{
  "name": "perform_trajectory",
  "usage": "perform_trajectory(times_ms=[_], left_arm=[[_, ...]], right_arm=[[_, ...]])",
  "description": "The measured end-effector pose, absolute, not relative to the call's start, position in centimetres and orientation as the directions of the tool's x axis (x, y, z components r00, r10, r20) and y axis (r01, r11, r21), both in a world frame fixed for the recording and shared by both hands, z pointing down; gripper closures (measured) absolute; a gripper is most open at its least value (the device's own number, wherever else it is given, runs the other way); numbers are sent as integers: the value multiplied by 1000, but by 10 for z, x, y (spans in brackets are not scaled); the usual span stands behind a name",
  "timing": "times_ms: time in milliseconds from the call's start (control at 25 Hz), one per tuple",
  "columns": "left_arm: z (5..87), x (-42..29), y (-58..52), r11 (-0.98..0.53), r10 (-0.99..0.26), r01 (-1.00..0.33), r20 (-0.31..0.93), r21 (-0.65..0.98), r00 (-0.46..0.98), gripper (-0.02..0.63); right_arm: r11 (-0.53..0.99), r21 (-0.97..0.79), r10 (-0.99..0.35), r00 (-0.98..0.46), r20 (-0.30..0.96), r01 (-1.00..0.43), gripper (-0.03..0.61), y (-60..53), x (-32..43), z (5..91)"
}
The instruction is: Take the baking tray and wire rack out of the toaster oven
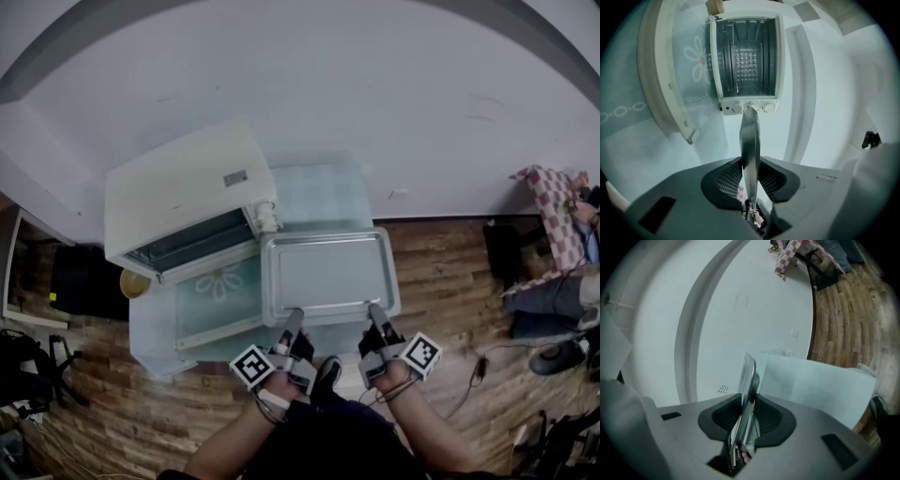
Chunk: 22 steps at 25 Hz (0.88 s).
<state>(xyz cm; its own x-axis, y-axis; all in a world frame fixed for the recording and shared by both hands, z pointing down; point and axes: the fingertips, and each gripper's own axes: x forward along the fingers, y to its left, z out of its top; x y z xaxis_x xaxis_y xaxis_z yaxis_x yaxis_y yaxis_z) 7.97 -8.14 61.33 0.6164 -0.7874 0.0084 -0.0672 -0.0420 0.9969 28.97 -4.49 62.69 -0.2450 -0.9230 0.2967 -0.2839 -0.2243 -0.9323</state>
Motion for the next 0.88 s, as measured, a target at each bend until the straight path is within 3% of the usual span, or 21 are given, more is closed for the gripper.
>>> perform_trajectory(times_ms=[440,880], left_arm=[[668,156,-86,126,-765,-100,161,987,624,515],[706,159,-100,162,-772,-144,216,976,598,503]], right_arm=[[-292,-916,-906,-227,357,-275,482,-61,367,670],[-347,-899,-860,-291,419,-266,477,-81,364,713]])
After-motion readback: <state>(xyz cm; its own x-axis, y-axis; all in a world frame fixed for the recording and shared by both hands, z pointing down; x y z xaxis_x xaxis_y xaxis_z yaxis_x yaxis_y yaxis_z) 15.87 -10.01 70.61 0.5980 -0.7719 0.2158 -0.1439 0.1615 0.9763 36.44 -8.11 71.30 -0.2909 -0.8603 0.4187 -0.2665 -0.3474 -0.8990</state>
